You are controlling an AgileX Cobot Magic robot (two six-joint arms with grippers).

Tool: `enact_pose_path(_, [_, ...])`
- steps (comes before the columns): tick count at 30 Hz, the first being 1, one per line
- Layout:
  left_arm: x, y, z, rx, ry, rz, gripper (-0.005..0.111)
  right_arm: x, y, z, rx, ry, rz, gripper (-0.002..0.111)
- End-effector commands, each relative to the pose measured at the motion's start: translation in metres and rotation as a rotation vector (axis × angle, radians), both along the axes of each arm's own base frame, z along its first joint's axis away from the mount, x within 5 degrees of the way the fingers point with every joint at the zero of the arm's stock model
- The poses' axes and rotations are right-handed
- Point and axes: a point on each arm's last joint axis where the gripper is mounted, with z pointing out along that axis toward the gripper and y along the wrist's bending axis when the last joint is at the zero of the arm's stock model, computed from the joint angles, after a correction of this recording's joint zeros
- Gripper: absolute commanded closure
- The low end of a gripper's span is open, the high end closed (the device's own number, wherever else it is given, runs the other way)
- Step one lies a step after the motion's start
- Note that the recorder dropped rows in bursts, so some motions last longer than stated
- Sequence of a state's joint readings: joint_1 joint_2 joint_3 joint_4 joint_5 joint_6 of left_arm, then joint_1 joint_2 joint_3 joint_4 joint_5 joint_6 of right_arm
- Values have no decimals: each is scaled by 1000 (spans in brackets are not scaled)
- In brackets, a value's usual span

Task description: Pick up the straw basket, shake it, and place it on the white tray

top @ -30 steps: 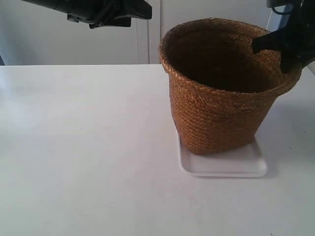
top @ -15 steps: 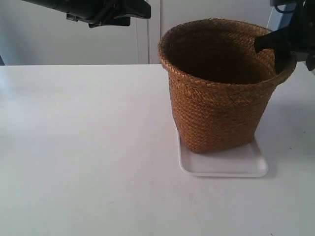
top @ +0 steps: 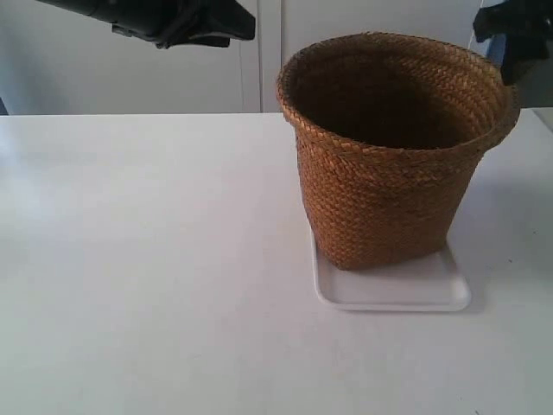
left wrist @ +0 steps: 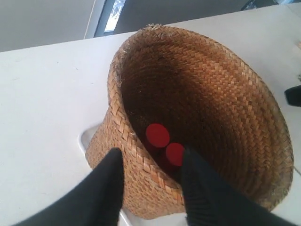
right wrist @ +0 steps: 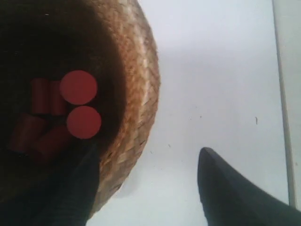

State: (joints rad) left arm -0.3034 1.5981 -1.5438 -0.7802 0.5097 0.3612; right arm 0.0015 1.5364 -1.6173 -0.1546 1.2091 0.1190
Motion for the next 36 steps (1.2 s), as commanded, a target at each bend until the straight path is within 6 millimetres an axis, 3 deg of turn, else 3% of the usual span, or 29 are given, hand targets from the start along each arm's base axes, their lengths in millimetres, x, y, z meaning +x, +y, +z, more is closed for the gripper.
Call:
enact_pose_path(1, [-22,5,14,82,-18,-78,98,-29,8,28,33,-73,118,55])
enact_pose_path(2, [-26,7,17,106,-28,-88,106,-36,8,35,31,-98,118,60])
enact_pose_path(5, [-43,13,29,129,-54,-106,107,-59,9,59,33,-209,124,83])
enact_pose_path(8, [-74,23,45,135,-114,-106,107,-95,13,88,46,-360,167,107])
enact_pose_path(11, [-113,35,51,150,-180,-122,107,-138,19,115,69,-516,232,108])
enact_pose_path(14, [-149,50,42,128,-247,-51,107,-180,21,125,59,-653,259,108])
enact_pose_path(18, [-188,74,4,82,-322,109,107,-221,20,103,35,-744,265,108])
enact_pose_path(21, [-208,86,-38,91,-330,185,107,-232,19,62,-17,-727,295,108])
enact_pose_path(24, [-222,93,-65,98,-320,210,107,-236,20,22,-49,-753,328,108])
enact_pose_path(29, [-237,100,-83,124,-351,220,107,-262,19,-33,-75,-849,324,108])
enact_pose_path(34, [-235,106,-102,200,-395,272,107,-276,19,-84,-66,-800,324,108])
enact_pose_path(36, [-233,108,-111,207,-391,293,107,-280,18,-84,-84,-888,315,108])
